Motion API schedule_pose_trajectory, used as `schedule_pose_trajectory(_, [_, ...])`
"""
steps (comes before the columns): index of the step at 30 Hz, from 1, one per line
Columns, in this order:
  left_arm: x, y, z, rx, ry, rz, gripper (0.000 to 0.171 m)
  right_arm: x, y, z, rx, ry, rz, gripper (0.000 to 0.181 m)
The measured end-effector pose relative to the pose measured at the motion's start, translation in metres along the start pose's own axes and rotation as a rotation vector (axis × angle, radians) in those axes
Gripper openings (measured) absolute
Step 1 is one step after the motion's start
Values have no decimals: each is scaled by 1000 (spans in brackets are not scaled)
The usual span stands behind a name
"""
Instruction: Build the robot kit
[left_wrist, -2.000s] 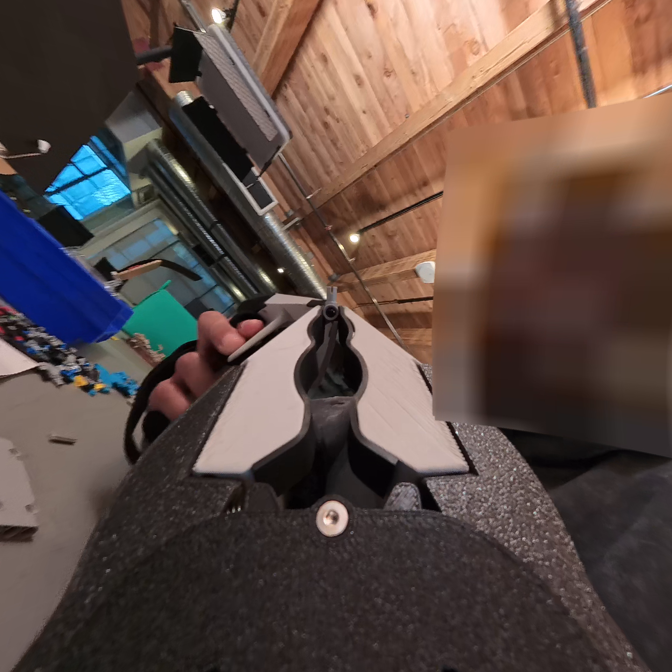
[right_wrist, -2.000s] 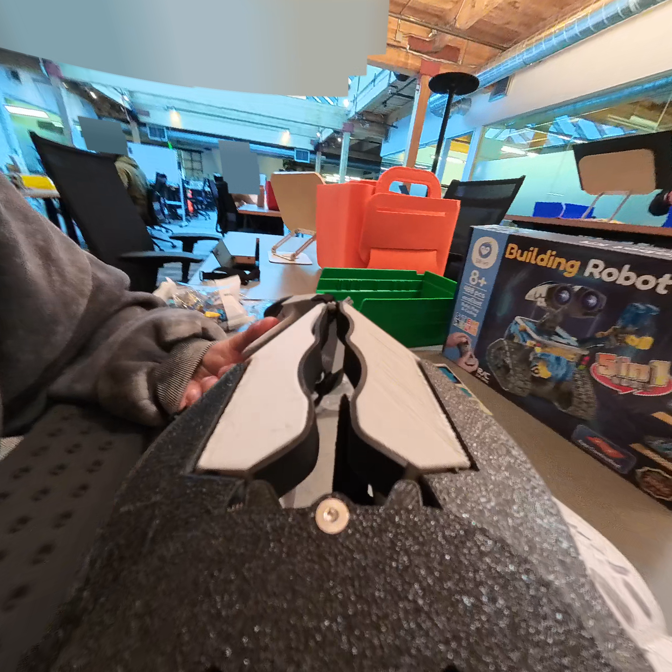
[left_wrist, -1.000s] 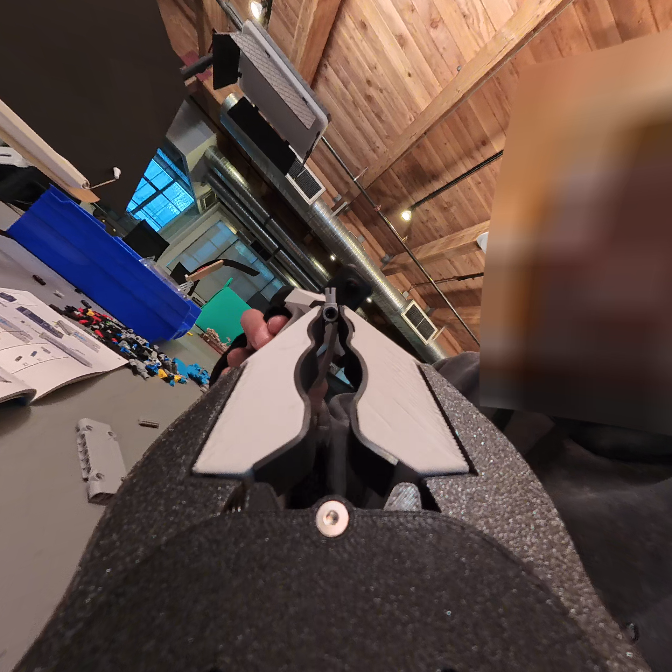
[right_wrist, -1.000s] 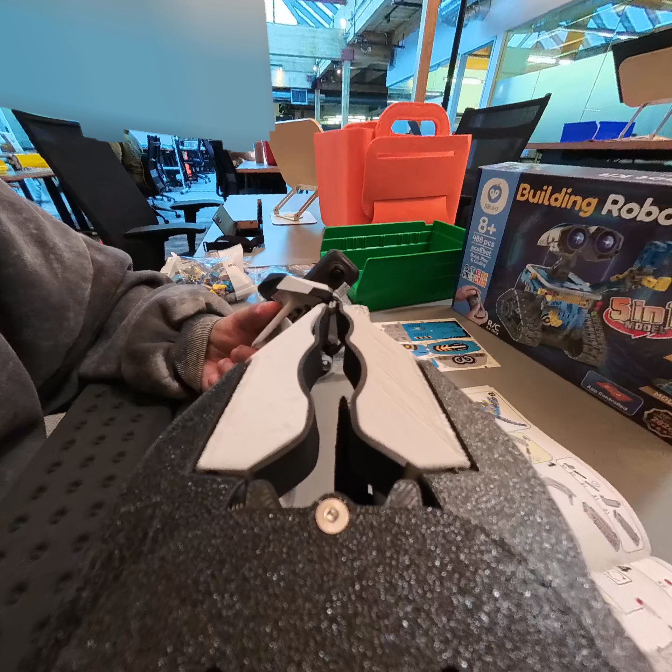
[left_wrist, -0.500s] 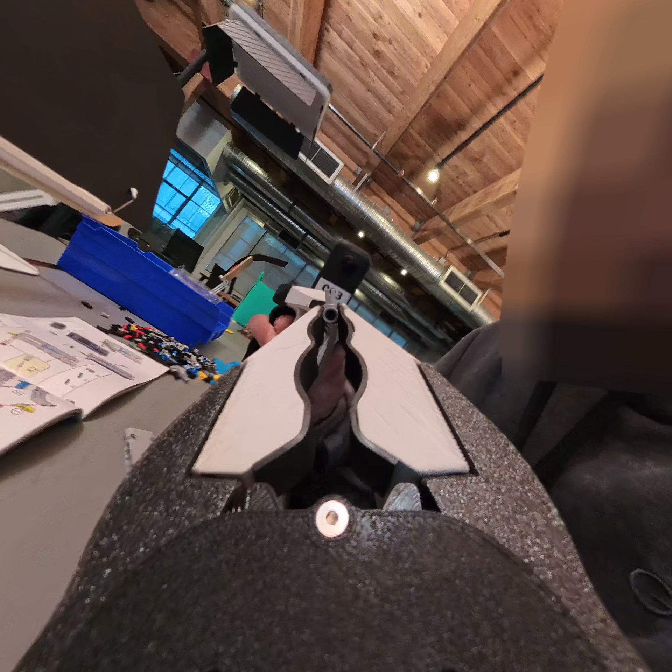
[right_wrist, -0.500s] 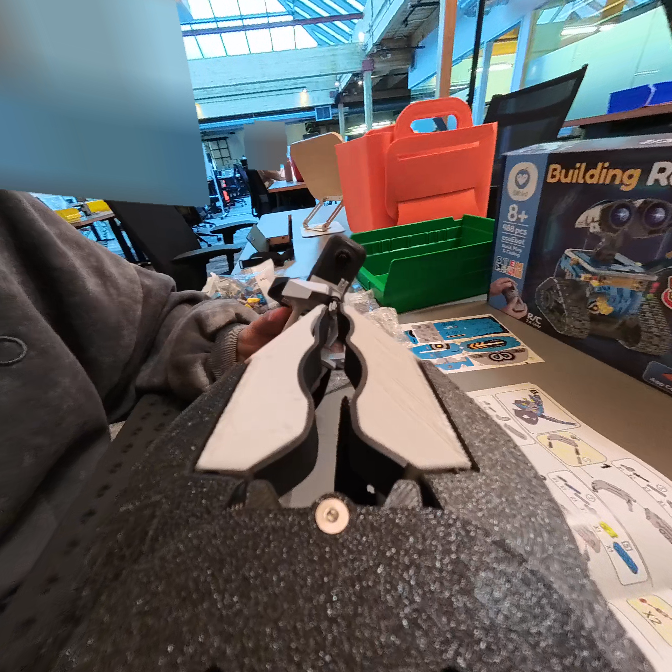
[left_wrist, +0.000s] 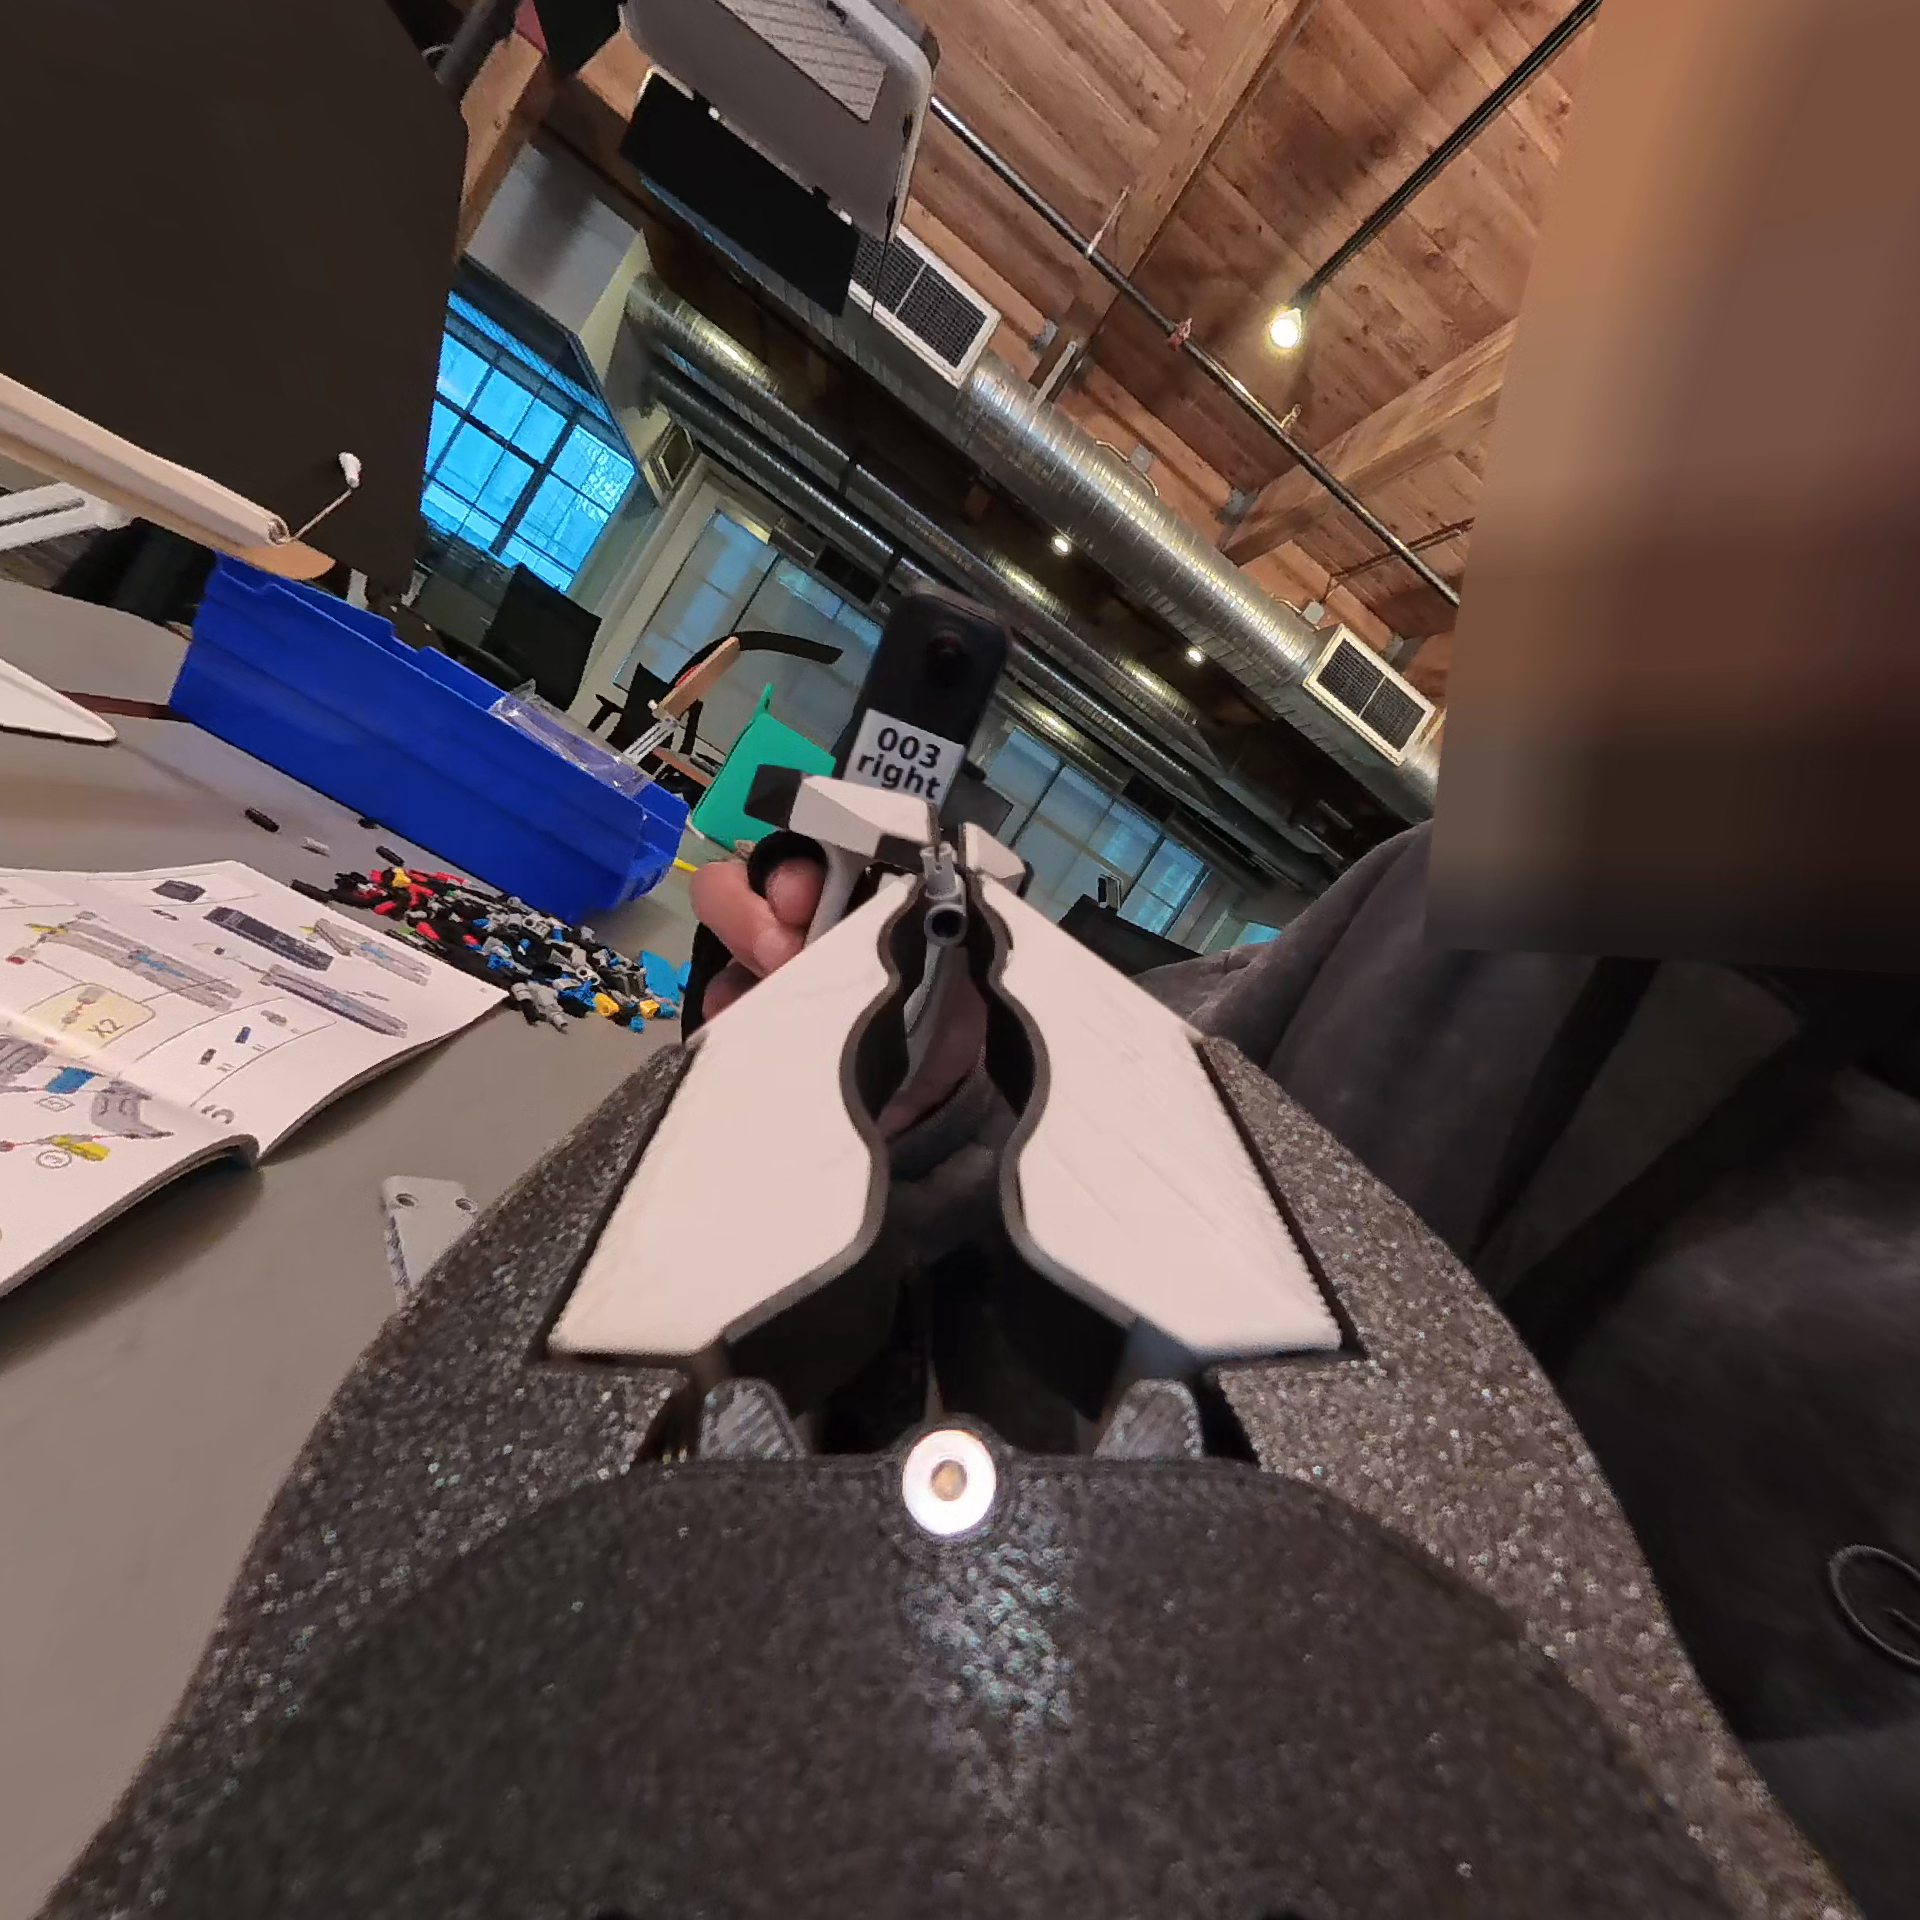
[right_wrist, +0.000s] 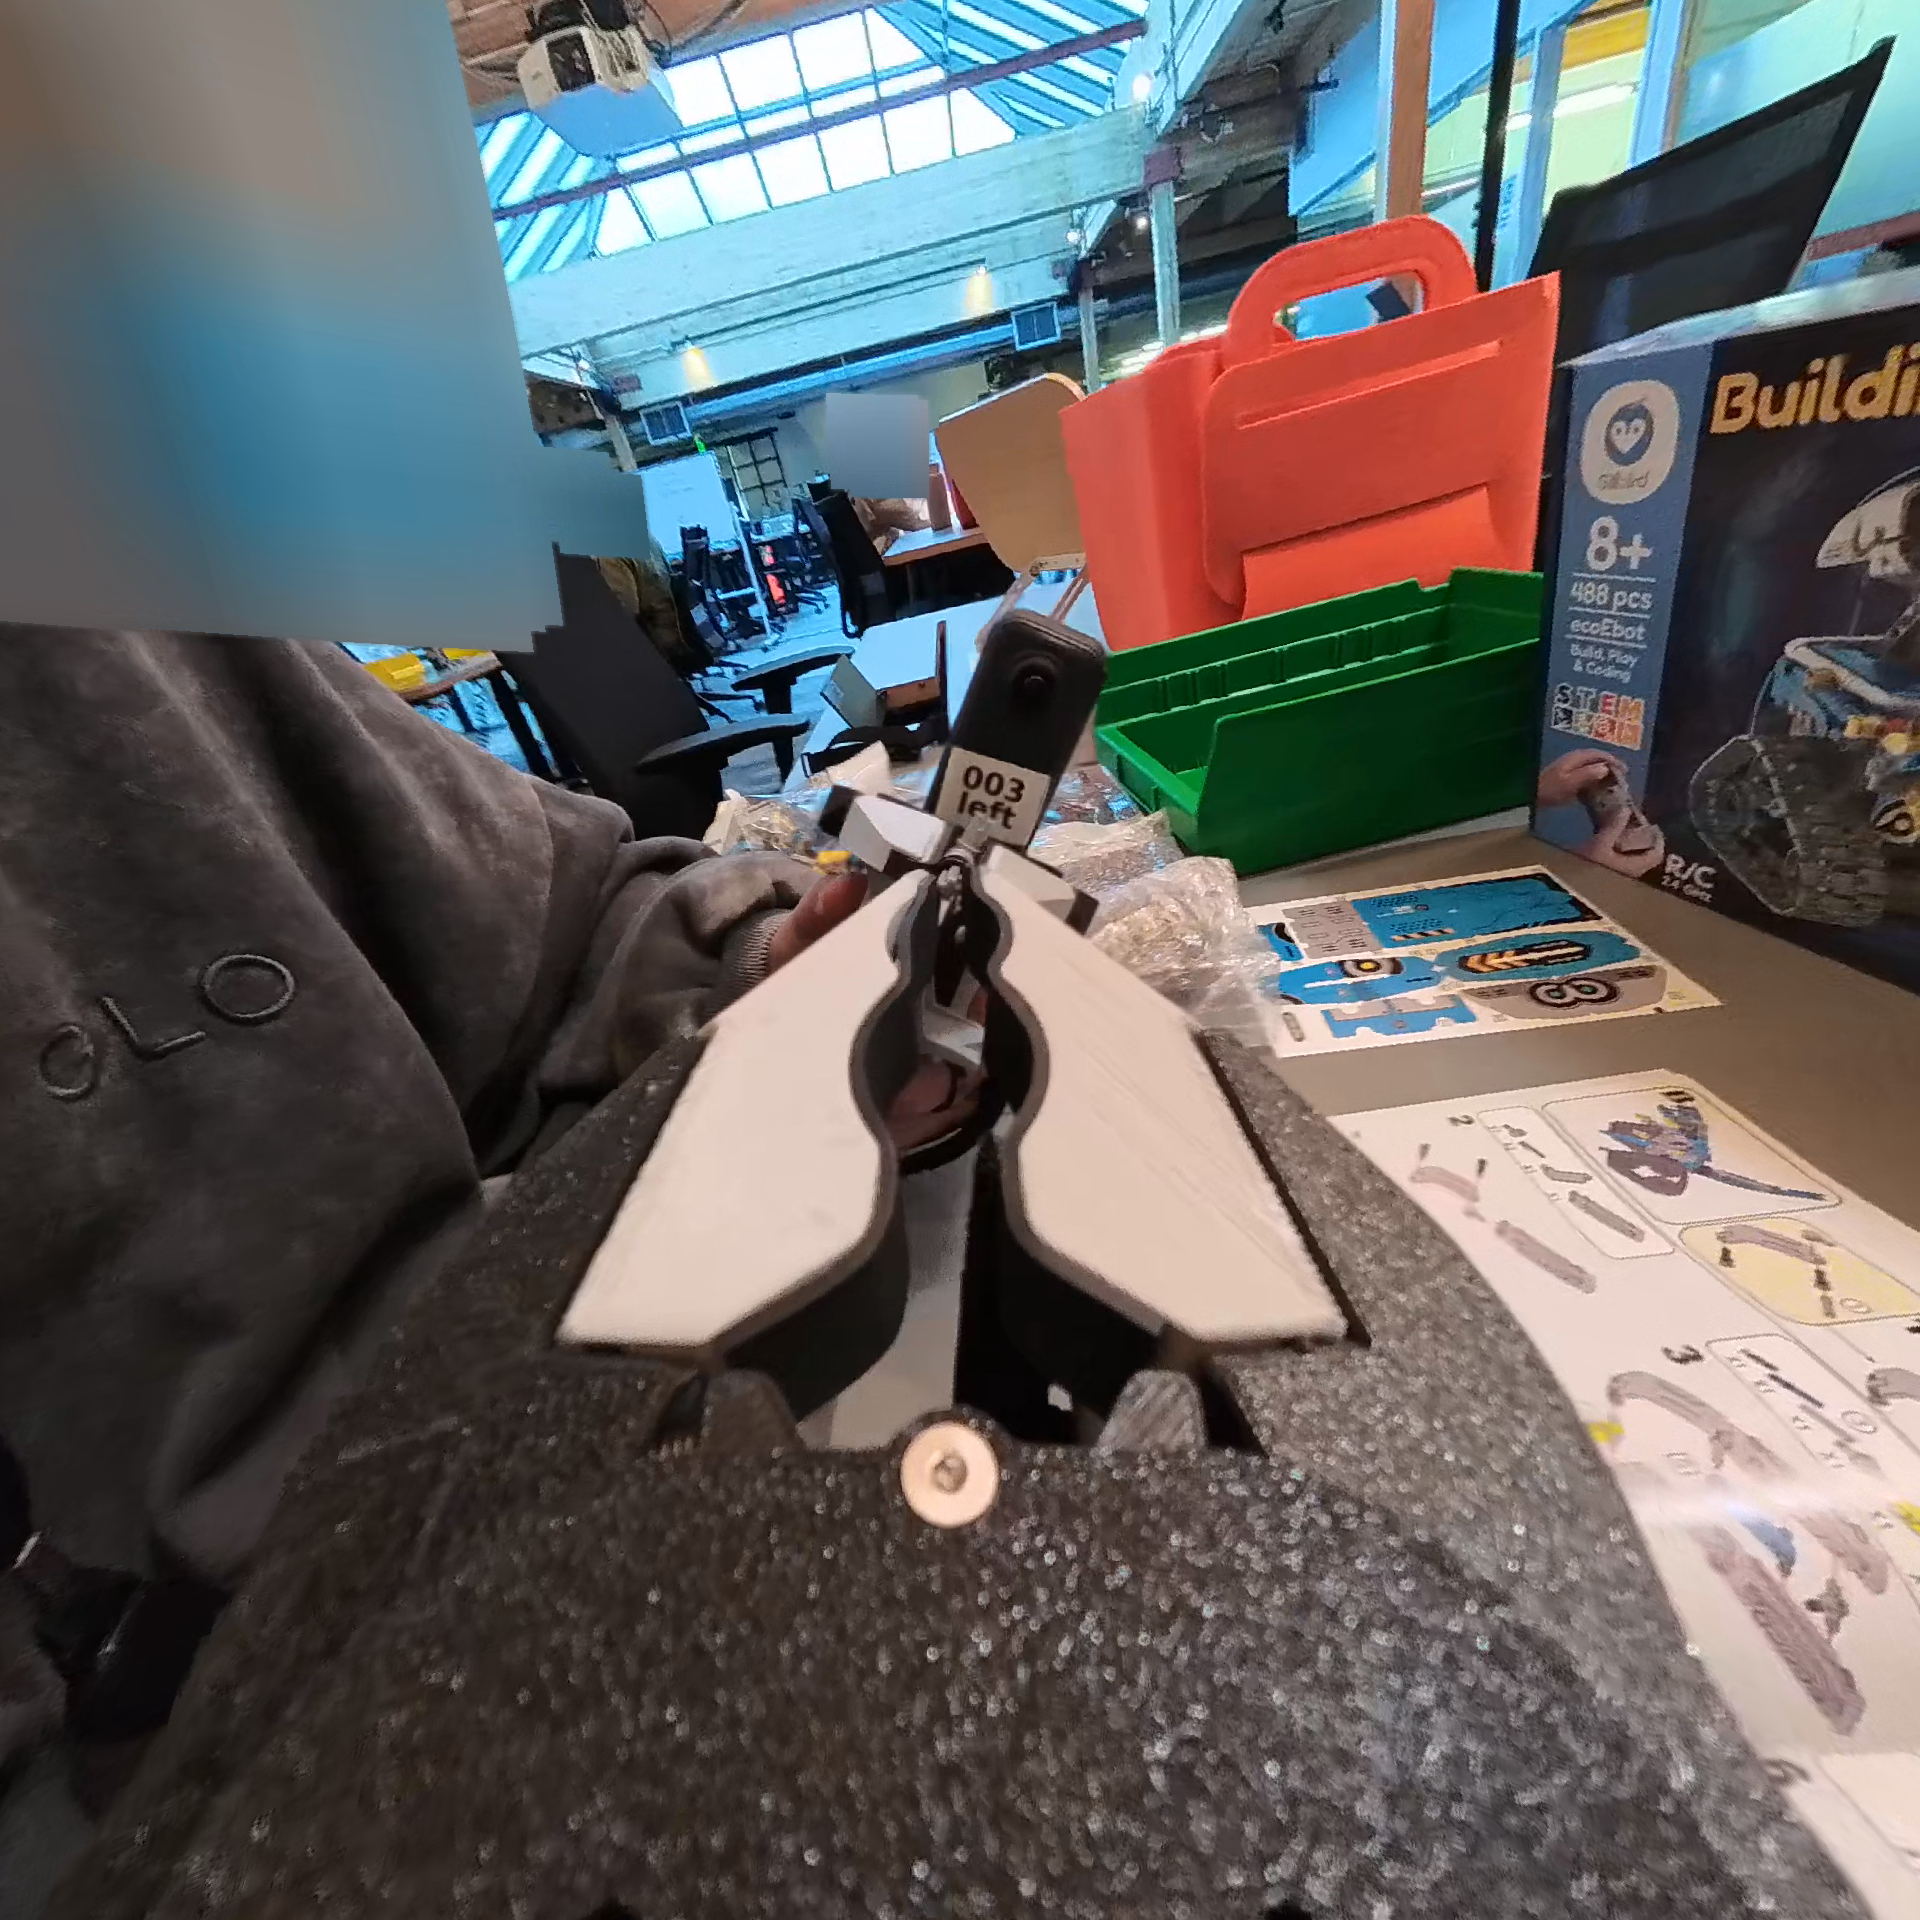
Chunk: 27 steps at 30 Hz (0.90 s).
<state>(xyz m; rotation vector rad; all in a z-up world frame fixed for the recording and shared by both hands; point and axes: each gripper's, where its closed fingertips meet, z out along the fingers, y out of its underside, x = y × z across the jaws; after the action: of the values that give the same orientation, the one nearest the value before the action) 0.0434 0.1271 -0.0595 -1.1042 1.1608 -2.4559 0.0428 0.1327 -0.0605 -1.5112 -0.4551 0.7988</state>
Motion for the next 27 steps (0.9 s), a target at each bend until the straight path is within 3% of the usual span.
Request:
schedule_pose_trajectory(9, [-5,1,-2,-4,-12,-30,6,3,6,-2,-19,35,-51,3])
schedule_pose_trajectory(17, [-19,-22,-19,146,-1,-193,6,5,17,1,-85,111,-207,6])
schedule_pose_trajectory(27, [-16,-8,-12,70,-10,-174,6,19,24,-2,-95,155,-185,6])
